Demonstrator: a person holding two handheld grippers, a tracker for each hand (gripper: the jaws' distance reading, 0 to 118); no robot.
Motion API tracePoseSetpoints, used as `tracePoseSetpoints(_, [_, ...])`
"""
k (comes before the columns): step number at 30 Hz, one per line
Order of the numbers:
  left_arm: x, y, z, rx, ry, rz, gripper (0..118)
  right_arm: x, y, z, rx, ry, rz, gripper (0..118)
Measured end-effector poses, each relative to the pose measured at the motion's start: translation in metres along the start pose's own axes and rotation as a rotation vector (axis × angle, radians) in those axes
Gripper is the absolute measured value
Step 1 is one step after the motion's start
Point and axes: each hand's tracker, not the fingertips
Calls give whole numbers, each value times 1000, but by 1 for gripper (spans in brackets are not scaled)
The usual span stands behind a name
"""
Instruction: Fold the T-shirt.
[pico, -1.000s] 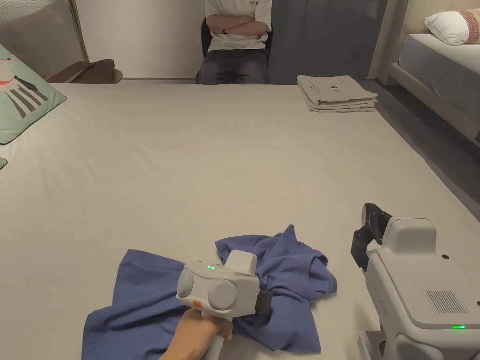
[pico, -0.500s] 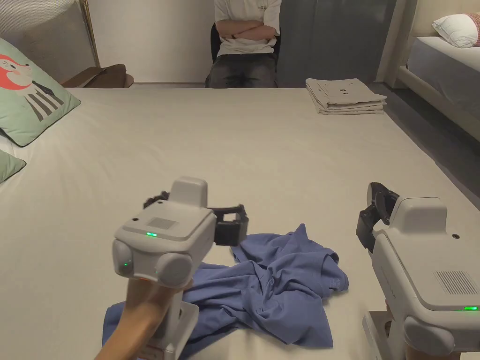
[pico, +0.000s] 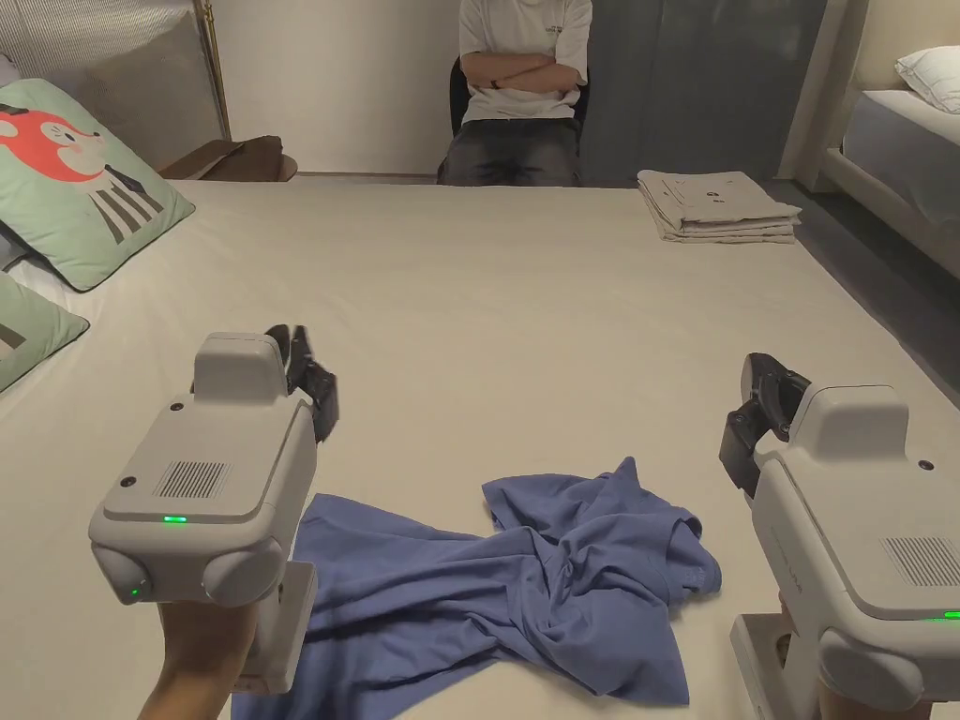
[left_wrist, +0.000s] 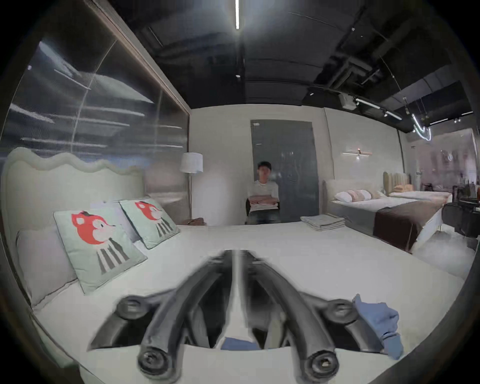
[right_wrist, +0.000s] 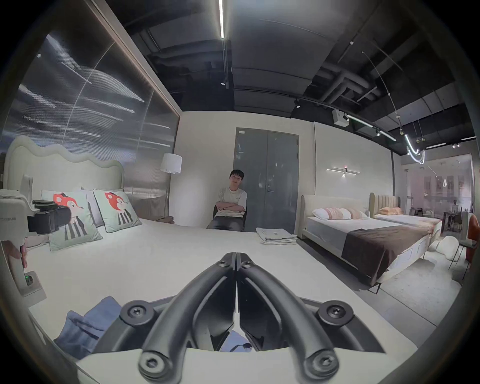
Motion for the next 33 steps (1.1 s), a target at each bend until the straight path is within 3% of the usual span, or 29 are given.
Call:
tracePoseSetpoints(8, [-6, -1, 2, -72, -35, 10, 0, -1, 1, 0, -2, 5, 3, 0])
tracePoseSetpoints(20, [-28, -63, 3, -655, -127, 140, 0, 2, -14, -1, -39, 6, 2, 0])
tracePoseSetpoints(28, [-42, -117, 25, -826, -136, 136, 3, -3, -27, -4, -71, 22, -5, 0])
tracePoseSetpoints(29, [-43, -122, 26, -844, -123, 137, 16, -4, -28, -4, -75, 25, -4, 0])
tracePoseSetpoints(30, [-43, -125, 27, -855, -108, 137, 57, -4, -29, -4, -77, 26, -4, 0])
tracePoseSetpoints(31, [-45, -130, 27, -860, -88, 145, 87, -5, -29, -4, -81, 29, -4, 0])
tracePoseSetpoints(32, [-46, -134, 27, -875, -77, 144, 106, -5, -31, -4, -84, 31, -4, 0])
tracePoseSetpoints(33, [-45, -136, 27, -881, -66, 138, 110, -6, -31, -4, -87, 32, -3, 0])
